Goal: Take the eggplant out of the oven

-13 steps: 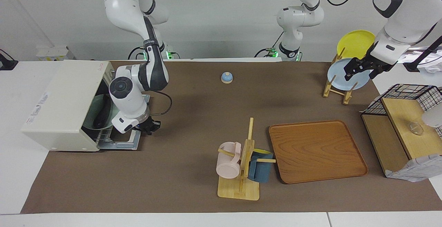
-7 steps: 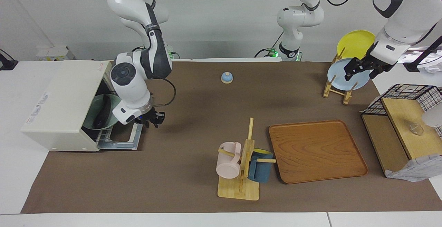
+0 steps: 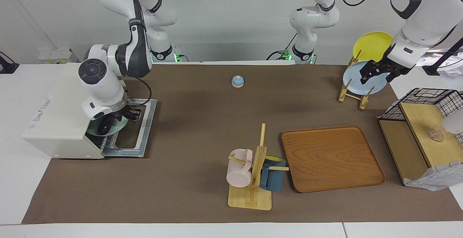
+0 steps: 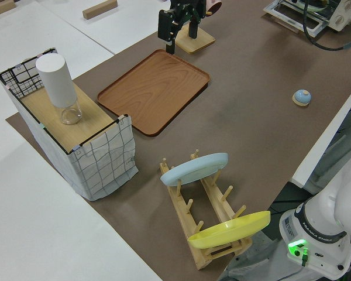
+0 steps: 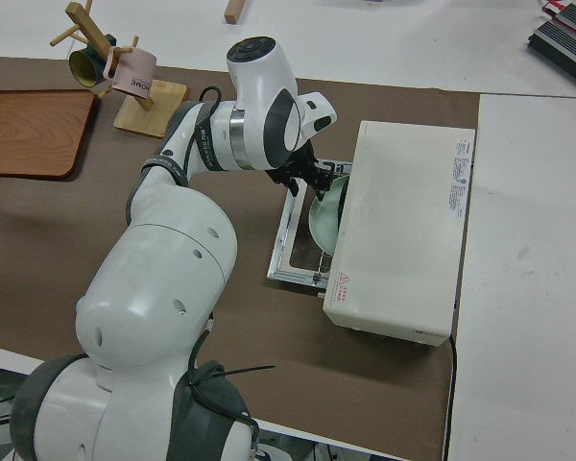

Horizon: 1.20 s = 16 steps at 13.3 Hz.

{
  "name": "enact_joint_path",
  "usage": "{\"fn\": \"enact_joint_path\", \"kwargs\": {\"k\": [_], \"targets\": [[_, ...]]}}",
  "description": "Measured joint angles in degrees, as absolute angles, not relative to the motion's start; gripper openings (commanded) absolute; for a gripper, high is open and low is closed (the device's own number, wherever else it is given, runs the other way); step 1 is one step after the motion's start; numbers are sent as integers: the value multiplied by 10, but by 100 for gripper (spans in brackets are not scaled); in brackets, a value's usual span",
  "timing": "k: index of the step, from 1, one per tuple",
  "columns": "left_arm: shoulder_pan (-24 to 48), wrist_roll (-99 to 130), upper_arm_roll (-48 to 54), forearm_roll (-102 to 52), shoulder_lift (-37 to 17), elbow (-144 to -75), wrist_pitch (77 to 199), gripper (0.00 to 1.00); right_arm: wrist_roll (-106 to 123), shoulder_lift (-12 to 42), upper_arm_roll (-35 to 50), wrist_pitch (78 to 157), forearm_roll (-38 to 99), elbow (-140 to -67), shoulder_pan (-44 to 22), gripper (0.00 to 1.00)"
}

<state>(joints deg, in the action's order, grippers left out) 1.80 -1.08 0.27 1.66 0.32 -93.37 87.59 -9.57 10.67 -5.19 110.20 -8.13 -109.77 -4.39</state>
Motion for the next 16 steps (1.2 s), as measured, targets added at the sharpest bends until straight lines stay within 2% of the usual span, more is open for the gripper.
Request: {"fn": "enact_joint_path", "kwargs": {"k": [1, 4, 7, 12, 16], "targets": [[18, -11, 3, 17, 3, -935, 872, 100, -96, 105, -51, 1113, -86, -1108, -44, 51], [17, -11, 1, 17, 3, -935, 857, 100, -96, 97, -51, 1127, -109, -1135, -43, 32], [10, -11, -1, 17, 3, -935, 855, 100, -96, 90, -50, 1127, -118, -1146, -43, 1], [0, -11, -2, 17, 3, -935, 856, 100, -96, 86, -45, 1125, -148, -1143, -67, 0], [-22, -11, -3, 17, 3, -935, 856, 100, -150, 93, -41, 1047, -148, -1072, -165, 0]]}}
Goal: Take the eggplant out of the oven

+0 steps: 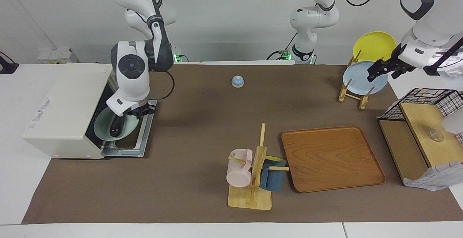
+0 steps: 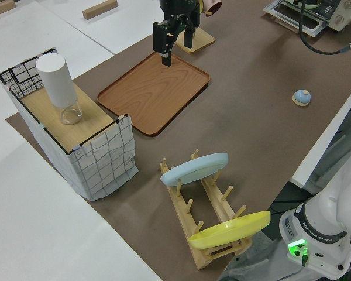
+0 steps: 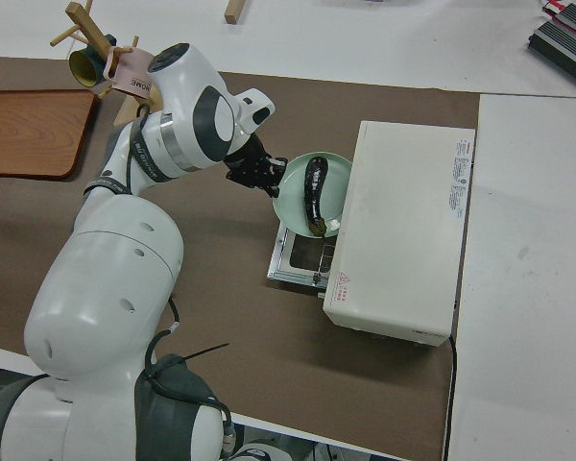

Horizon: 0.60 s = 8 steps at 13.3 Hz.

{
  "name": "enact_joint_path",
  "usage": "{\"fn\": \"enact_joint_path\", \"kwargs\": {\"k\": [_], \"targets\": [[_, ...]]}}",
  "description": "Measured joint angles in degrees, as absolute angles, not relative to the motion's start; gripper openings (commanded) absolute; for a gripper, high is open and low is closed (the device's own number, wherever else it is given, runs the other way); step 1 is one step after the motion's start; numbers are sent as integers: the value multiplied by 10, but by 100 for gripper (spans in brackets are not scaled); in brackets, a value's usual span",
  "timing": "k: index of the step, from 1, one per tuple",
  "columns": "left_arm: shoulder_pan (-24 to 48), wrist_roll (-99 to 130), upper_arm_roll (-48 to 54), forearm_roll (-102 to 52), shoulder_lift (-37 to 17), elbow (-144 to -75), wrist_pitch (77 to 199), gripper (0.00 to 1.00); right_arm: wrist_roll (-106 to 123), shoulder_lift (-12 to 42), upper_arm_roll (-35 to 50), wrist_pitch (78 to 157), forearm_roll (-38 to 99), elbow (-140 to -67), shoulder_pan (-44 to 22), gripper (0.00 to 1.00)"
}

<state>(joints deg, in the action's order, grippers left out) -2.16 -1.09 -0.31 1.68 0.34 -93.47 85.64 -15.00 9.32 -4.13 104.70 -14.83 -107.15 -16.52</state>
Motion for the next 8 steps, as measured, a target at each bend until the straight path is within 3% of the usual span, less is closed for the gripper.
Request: {"fn": "enact_joint_path", "kwargs": {"k": [3, 8], "targets": [[-29, -11, -3, 17, 3, -936, 860, 100, -265, 148, -37, 956, -100, -945, -265, 0], [-47, -11, -4, 17, 13, -970, 894, 100, -436, 352, -7, 929, -26, -686, -366, 0]]}}
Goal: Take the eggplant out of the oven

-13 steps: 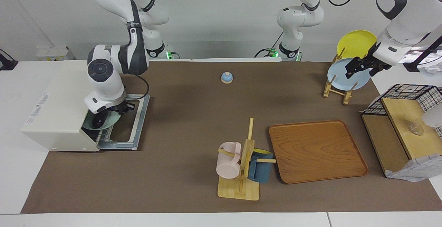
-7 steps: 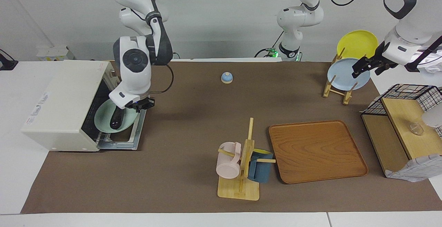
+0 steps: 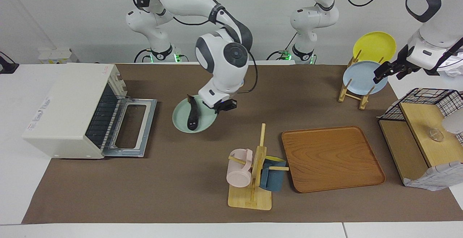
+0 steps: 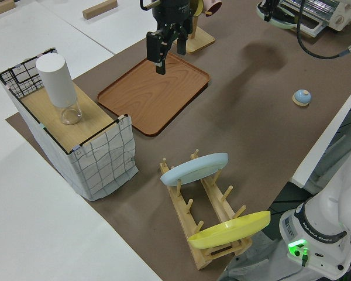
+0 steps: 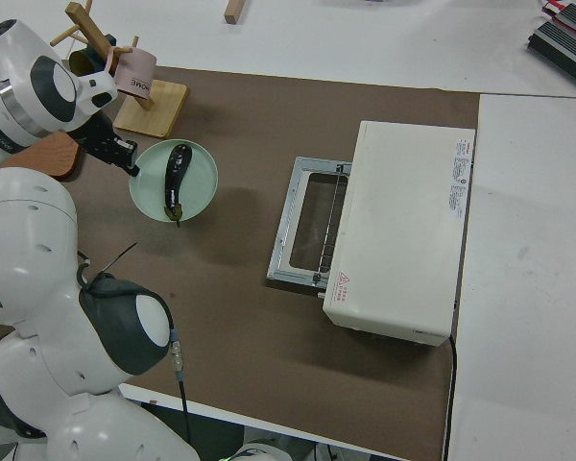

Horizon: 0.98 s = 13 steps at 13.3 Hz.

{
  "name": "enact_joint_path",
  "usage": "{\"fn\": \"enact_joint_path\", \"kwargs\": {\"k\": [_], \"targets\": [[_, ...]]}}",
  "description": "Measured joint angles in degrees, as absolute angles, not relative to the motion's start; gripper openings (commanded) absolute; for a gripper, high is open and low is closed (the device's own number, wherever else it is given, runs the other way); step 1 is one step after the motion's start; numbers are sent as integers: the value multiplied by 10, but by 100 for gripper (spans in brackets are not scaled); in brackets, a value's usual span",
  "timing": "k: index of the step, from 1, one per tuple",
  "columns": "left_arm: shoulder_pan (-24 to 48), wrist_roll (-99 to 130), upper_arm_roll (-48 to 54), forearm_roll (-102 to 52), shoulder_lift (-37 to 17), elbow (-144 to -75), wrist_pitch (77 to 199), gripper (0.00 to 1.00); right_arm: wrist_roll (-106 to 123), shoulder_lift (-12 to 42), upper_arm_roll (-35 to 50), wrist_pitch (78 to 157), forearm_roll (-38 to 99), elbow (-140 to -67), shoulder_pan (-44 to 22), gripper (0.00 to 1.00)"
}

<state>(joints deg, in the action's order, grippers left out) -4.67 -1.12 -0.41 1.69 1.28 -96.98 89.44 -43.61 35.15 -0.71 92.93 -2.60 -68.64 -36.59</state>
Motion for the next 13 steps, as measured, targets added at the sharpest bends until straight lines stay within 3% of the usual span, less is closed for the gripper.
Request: {"fn": "enact_joint_path", "kwargs": {"k": [2, 4, 5, 7, 10, 13], "targets": [[-51, -11, -4, 17, 22, -995, 920, 100, -502, 432, 12, 954, -26, -606, -394, 0], [-55, -11, -4, 17, 35, -1028, 952, 100, -542, 477, 31, 989, -25, -569, -409, 10], [-57, -11, -4, 17, 44, -1050, 972, 100, -558, 489, 34, 1004, -26, -564, -417, 22], [-57, -11, -3, 17, 64, -1104, 1020, 100, -577, 500, 34, 1016, -26, -565, -425, 55], [-8, -15, 6, 15, 75, -1185, 1090, 100, -576, 499, 35, 1052, -46, -563, -428, 57], [112, 61, 13, 13, 47, -1225, 1167, 100, -548, 459, 26, 1025, -68, -569, -410, 46]]}}
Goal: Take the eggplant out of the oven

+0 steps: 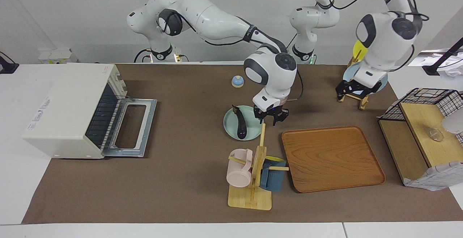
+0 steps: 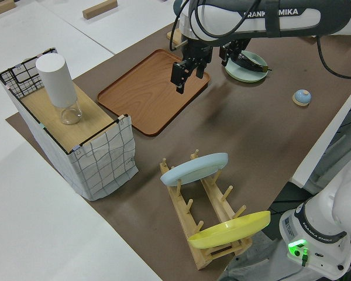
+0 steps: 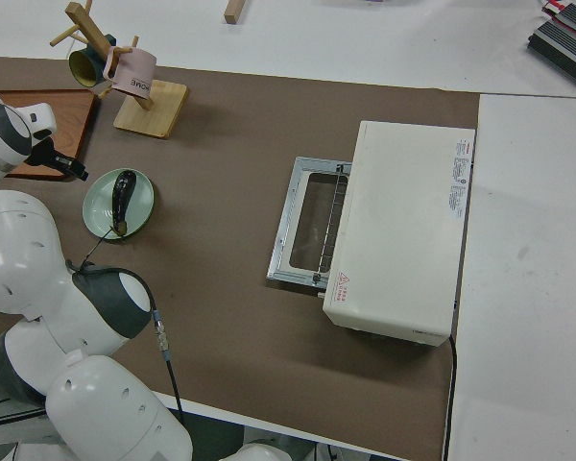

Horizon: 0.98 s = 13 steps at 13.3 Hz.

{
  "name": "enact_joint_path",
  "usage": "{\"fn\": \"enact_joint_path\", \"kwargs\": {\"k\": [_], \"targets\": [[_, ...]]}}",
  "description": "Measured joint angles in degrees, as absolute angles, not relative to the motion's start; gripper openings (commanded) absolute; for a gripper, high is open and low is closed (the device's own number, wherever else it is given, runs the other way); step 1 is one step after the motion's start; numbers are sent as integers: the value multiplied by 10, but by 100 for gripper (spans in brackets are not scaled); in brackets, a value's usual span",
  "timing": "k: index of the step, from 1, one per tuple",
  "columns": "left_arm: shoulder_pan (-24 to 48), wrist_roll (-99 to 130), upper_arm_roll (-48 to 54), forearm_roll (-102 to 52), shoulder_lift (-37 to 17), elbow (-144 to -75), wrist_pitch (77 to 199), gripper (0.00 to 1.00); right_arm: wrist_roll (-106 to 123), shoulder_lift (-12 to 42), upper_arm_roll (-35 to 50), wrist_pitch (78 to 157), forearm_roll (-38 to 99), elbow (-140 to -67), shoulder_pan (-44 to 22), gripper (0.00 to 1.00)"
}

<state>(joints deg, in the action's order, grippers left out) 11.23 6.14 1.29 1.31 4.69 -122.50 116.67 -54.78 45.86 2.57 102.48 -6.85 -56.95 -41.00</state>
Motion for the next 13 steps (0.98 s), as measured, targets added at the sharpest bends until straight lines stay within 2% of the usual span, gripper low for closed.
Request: {"fn": "enact_joint_path", "kwargs": {"k": [1, 4, 5, 7, 8, 9, 10, 11, 12, 13], "targets": [[155, 112, 14, 12, 28, -1228, 1205, 100, -514, 432, 24, 1000, -75, -593, -386, 39], [283, 297, 17, 12, -51, -1226, 1346, 100, -430, 337, 24, 989, -102, -748, -285, 11], [327, 372, 17, 11, -85, -1214, 1385, 100, -410, 305, 24, 999, -110, -814, -256, 7], [386, 481, 17, 11, -147, -1155, 1403, 100, -369, 261, 24, 1049, -117, -928, -214, 6], [403, 511, 16, 11, -177, -1120, 1404, 94, -344, 245, 24, 1083, -120, -981, -192, 5], [411, 528, 16, 11, -199, -1095, 1405, 85, -308, 235, 24, 1111, -125, -1021, -168, 4], [414, 541, 15, 11, -217, -1079, 1409, 58, -267, 228, 24, 1126, -133, -1046, -139, 3], [416, 549, 15, 11, -230, -1072, 1415, 23, -240, 224, 24, 1132, -141, -1056, -112, 3], [416, 552, 14, 11, -237, -1072, 1419, 2, -226, 221, 24, 1134, -148, -1062, -93, 3], [416, 552, 14, 11, -241, -1072, 1419, 0, -218, 219, 24, 1135, -150, -1066, -83, 3]]}}
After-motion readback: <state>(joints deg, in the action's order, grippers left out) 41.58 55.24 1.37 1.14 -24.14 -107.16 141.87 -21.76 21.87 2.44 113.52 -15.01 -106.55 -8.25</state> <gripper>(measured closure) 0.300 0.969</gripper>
